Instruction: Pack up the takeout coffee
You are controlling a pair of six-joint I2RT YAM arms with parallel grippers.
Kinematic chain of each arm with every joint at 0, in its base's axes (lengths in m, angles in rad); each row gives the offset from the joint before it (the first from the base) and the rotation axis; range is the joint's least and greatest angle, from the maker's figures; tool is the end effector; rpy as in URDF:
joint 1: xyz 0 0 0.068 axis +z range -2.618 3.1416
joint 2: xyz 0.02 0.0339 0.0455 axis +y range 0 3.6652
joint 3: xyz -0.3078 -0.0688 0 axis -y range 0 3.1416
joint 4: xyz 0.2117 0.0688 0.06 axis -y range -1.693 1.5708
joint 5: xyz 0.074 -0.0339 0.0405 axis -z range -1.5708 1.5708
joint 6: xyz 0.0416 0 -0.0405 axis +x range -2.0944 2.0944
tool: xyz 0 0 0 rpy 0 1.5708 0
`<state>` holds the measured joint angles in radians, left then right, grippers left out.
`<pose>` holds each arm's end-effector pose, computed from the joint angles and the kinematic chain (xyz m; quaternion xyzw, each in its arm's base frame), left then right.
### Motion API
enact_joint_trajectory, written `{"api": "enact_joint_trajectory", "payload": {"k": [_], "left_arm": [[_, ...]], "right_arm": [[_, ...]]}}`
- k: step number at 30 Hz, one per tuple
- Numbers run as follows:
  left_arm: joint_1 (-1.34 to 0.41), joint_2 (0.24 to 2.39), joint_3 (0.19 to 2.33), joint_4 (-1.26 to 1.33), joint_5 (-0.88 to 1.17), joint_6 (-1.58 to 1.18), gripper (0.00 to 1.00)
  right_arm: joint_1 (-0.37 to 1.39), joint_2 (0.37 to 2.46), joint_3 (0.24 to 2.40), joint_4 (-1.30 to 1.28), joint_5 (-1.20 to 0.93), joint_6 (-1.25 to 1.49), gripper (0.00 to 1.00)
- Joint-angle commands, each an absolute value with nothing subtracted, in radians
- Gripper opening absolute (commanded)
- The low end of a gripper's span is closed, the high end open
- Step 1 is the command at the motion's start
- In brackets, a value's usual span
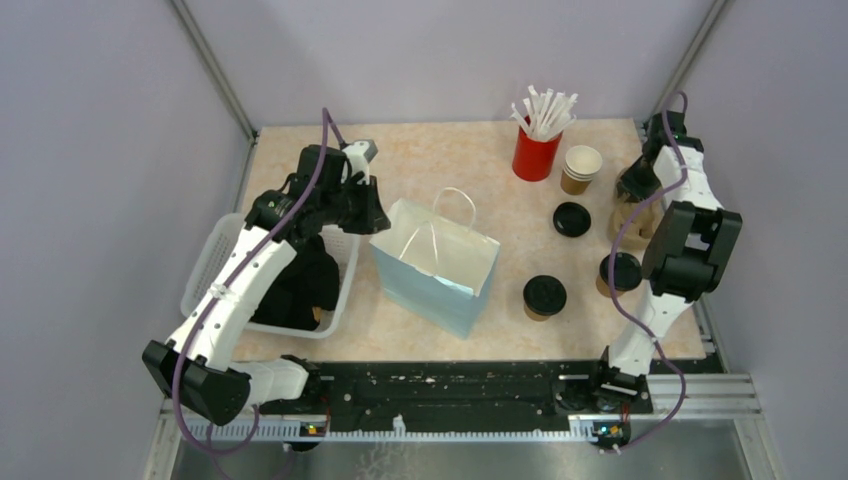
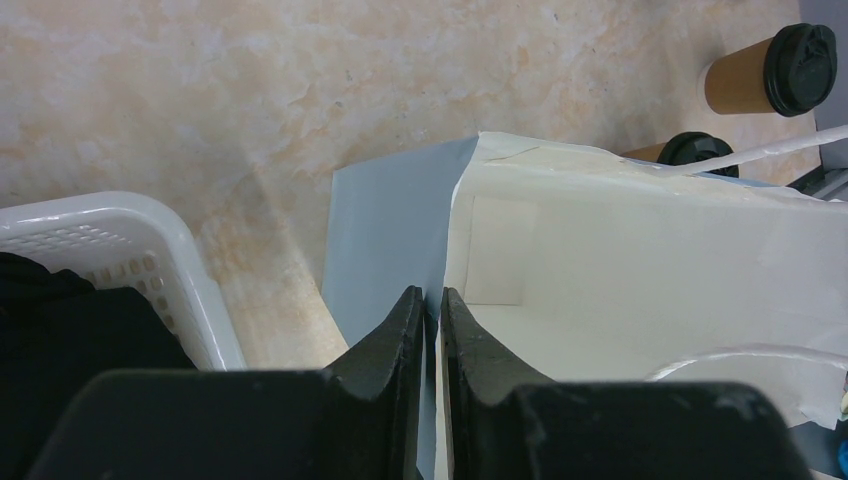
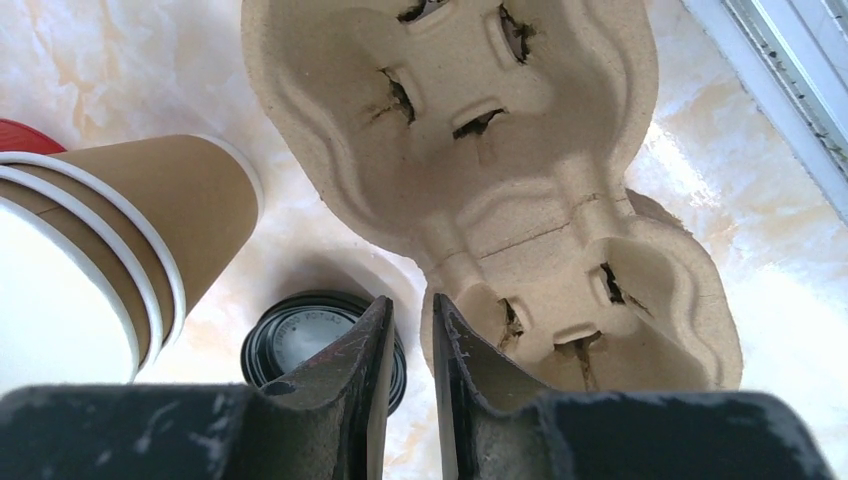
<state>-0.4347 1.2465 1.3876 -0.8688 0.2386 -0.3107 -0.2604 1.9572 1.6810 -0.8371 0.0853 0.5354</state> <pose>0.1850 -0.0967 0.4183 0.1047 0.9012 -0.2491 0.3388 0.3924 -0.1082 0.2950 0.3860 0.8933 -0.0101 0.2301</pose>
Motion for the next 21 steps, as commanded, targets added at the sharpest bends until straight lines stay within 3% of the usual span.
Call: {"api": "enact_joint_trajectory", "payload": {"k": [1,11,21], "left_arm": [[-0.437,1.233,1.409,-0.843,0.243,-0.293,0.18],[-0.437,1.240,1.413,-0.841,0.241,-0.292,0.18],[-0.436,1.246,1.419,-0.847,0.238,-0.290,0.18]], "right_arm": [[-0.270,1.933,1.678,-0.800,0.071,0.542,0.20],[-0.273,1.930,1.671,-0.839,0.120,0.531,0.24],[-0.274,1.941,1.657,-0.818,0.106,0.541,0.18]]}}
